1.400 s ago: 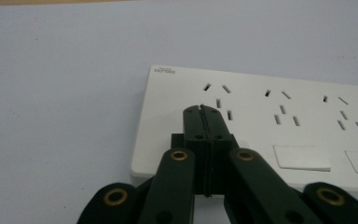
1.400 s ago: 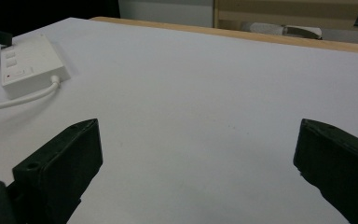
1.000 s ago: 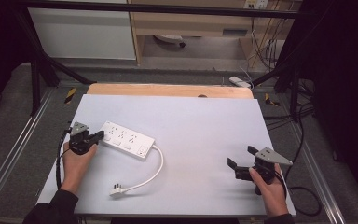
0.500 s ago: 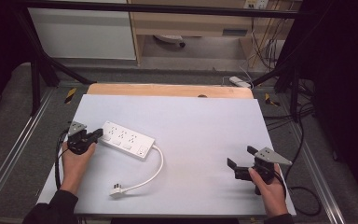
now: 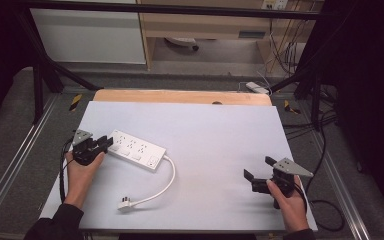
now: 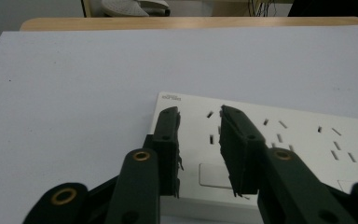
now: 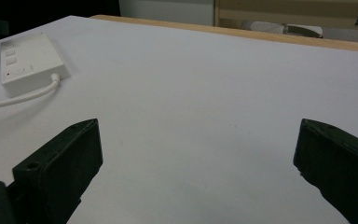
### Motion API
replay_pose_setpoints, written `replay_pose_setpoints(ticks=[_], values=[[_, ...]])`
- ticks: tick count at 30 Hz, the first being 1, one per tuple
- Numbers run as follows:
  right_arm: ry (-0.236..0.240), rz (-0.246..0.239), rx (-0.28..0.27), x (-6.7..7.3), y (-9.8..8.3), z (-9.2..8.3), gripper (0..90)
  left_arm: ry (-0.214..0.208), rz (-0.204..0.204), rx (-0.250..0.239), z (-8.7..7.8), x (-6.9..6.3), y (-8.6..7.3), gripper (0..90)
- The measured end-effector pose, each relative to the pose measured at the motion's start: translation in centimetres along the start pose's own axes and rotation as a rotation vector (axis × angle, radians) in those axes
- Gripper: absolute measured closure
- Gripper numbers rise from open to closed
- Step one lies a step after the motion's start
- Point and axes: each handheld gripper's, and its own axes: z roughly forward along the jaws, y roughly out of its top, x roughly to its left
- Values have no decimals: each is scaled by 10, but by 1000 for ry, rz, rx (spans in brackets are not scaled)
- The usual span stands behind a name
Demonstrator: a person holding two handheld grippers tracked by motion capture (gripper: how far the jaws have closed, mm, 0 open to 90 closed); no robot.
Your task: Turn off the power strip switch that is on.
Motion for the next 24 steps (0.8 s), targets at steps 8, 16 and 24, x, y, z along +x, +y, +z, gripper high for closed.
replay_pose_setpoints(ticks=[8, 16, 24], values=[[0, 3, 0, 0, 0, 0, 16, 6, -17, -21, 0, -1, 2, 526], [1, 3, 0, 0, 0, 0, 16, 6, -25, -23, 1, -3, 2, 369], [3, 5, -2, 0, 0, 0, 16, -23, -41, -25, 4, -7, 3, 143]])
